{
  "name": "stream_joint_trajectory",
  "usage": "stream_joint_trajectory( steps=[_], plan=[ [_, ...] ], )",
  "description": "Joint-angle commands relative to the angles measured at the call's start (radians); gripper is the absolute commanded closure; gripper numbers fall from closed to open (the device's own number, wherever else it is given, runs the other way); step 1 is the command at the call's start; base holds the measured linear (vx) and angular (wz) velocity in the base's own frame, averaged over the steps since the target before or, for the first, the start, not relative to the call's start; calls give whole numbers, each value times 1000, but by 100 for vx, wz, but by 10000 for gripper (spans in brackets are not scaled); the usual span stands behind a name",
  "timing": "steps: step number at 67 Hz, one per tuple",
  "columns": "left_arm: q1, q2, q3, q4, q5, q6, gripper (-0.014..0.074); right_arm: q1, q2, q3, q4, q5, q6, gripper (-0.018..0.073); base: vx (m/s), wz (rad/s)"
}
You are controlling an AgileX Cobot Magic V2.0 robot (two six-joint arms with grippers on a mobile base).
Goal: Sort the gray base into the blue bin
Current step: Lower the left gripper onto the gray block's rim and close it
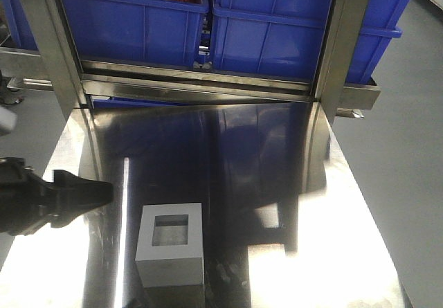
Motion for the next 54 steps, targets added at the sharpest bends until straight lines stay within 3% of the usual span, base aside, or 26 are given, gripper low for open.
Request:
stream_joint_trajectory(
  steps=[1,6,19,28,41,54],
  plan=[
    [-81,16,-57,18,-59,-51,146,-5,-8,6,-8,-71,-7,564,0,0],
    [-149,36,-72,116,-109,-141,146,-5,-8,6,-8,-71,-7,564,0,0],
    [-298,108,-98,514,-164,-510,146,-5,-8,6,-8,-71,-7,564,0,0],
    [-381,157,-120,719,-173,-737,146,-5,-8,6,-8,-71,-7,564,0,0],
    [-448,236,-153,851,-163,-916,146,-5,-8,6,-8,-73,-7,564,0,0],
    [-448,336,-195,850,-169,-971,146,-5,-8,6,-8,-73,-7,564,0,0]
  ],
)
